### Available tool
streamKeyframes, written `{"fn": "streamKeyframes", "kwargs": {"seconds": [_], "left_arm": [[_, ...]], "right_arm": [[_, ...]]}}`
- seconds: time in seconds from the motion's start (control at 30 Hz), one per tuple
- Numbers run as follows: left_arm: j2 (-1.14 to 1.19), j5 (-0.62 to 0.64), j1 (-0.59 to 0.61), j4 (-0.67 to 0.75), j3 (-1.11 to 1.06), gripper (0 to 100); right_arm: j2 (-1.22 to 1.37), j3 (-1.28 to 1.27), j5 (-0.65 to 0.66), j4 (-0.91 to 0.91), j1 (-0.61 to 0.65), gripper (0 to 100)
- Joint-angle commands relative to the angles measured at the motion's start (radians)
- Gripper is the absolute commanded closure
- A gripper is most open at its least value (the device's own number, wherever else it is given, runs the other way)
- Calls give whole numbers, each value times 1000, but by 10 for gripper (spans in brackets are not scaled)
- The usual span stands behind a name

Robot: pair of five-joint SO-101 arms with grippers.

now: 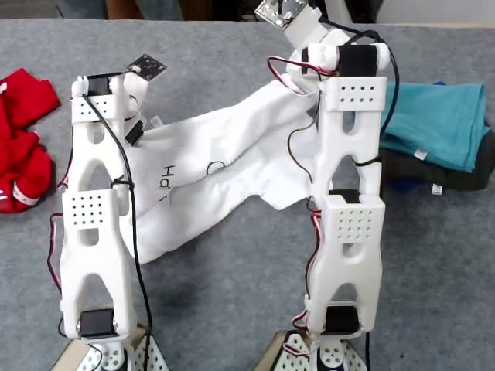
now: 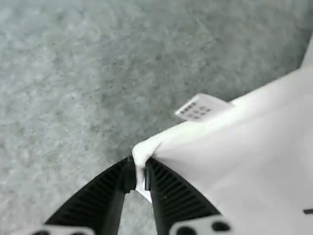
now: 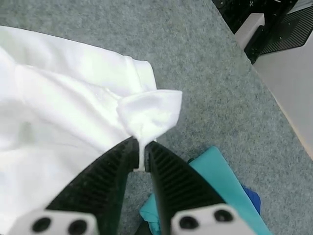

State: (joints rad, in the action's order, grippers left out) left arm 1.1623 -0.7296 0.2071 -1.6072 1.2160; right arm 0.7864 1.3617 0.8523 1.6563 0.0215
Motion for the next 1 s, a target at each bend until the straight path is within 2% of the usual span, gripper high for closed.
{"fn": "streamKeyframes", "kwargs": {"seconds": [0.0, 0.13, 0.23, 0.3, 0.47, 0.6, 0.77, 0.87, 0.97], "left_arm": [[-8, 31, 22, -49, 10, 971], [-84, 199, 62, -152, 249, 971], [-178, 358, 90, -153, 449, 971], [-293, 422, 94, -153, 449, 971], [-674, 514, 104, -153, 349, 972], [-914, 512, 90, -153, 122, 972], [-967, 509, 97, -137, -387, 971], [-944, 517, 157, 32, -674, 971], [-950, 512, 217, 189, -848, 971]], "right_arm": [[-62, 38, -54, -26, 9, 985], [-61, 125, -321, -106, 9, 985], [-71, 240, -466, -175, 26, 985], [-94, 321, -535, -195, 31, 985], [-309, 288, -675, -288, -5, 985], [-390, 257, -683, -209, 9, 985], [-280, -31, -686, -103, 52, 983], [-160, -243, -680, -101, 86, 964], [-41, -404, -686, -98, 103, 859]]}}
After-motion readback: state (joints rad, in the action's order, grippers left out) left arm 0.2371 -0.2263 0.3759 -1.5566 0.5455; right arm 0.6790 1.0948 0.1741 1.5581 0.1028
